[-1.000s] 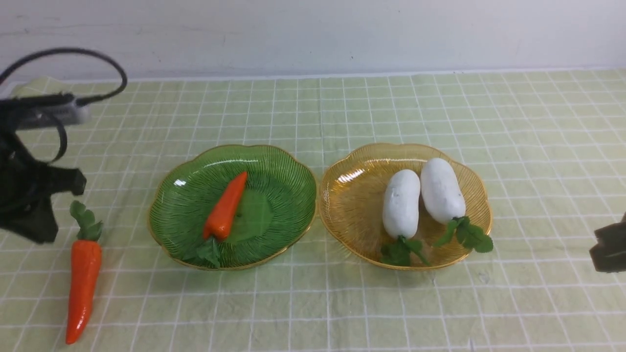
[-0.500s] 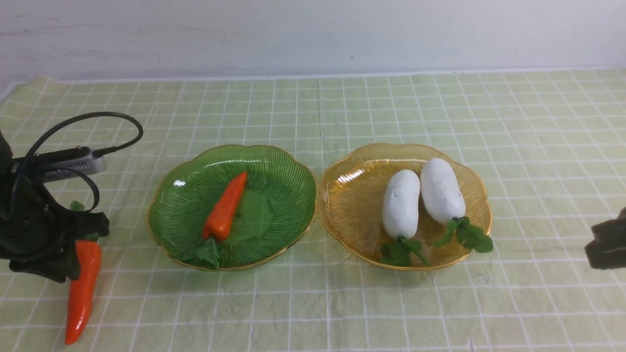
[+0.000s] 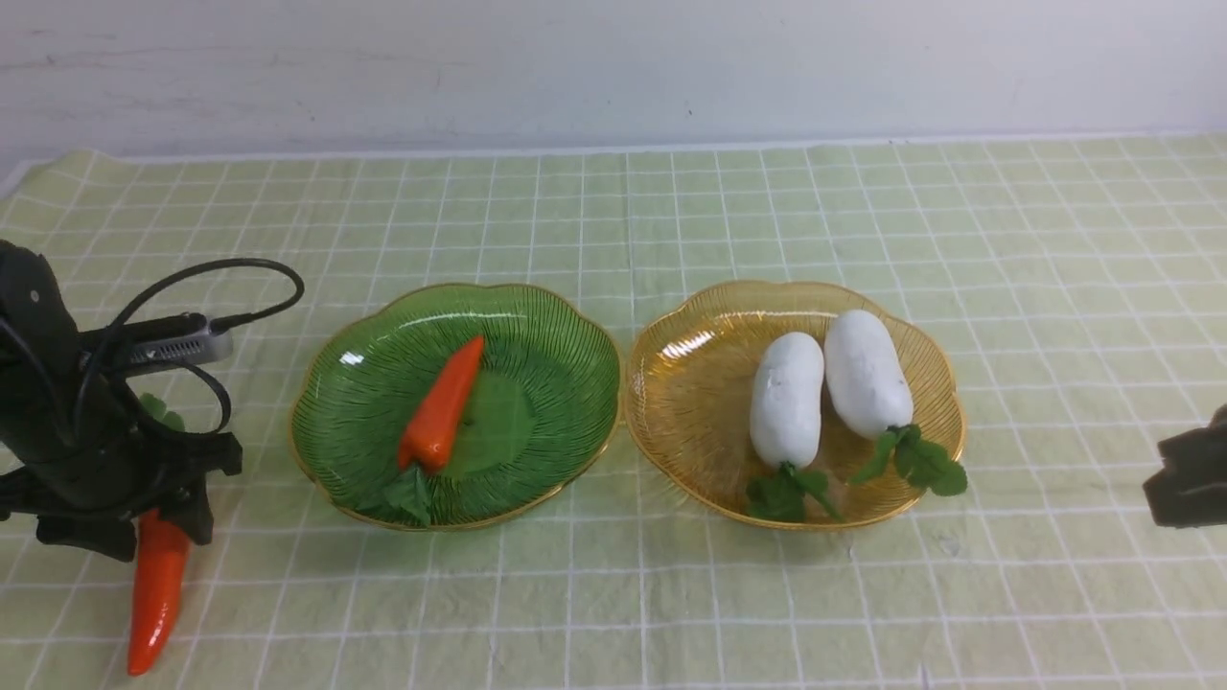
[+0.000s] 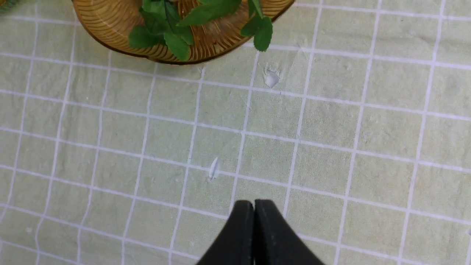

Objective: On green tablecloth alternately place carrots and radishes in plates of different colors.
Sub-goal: 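Pick up the carrot and put it on the nearest plate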

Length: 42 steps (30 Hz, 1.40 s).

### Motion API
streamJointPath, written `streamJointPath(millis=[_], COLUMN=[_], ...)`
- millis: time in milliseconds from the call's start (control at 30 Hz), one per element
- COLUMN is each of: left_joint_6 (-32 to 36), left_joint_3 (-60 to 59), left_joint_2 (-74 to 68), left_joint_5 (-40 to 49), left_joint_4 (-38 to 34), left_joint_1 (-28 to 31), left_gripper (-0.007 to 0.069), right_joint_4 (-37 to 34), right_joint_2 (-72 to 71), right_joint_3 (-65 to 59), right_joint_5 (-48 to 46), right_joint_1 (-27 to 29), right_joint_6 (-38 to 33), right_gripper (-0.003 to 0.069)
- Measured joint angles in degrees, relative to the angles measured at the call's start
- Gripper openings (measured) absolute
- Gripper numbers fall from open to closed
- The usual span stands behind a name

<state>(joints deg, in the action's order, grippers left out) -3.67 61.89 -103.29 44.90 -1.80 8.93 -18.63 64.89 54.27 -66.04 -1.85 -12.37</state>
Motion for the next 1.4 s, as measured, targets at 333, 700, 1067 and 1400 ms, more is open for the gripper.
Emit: streamJointPath(millis=[333, 700, 1067, 1400], left_joint_6=[0.0, 5.9, 6.8, 13.2], left_joint_3=[7.7, 20.7, 20.8, 22.9], left_joint_2=[1.5, 1.3, -7.6, -5.2], left_joint_5=[11.6, 7.3, -3.0, 6.5], left_joint_4=[5.6, -11.4, -11.3, -11.6], left_joint_1=[-0.1, -10.7, -16.5, -16.5], left_gripper=[0.0227, 0.0227, 0.0309, 0.0526], right_joint_4=[-0.3, -0.4, -0.5, -0.5], right_joint_2=[0.0, 0.0, 0.0, 0.0], right_joint_3=[0.0, 0.0, 0.0, 0.0], right_joint_5=[0.4, 1.0, 1.2, 1.3], right_joint_1=[0.0, 0.0, 0.0, 0.0], right_joint_6=[0.0, 0.0, 0.0, -0.4], right_gripper=[-0.0015, -0.0015, -0.0015, -0.0015])
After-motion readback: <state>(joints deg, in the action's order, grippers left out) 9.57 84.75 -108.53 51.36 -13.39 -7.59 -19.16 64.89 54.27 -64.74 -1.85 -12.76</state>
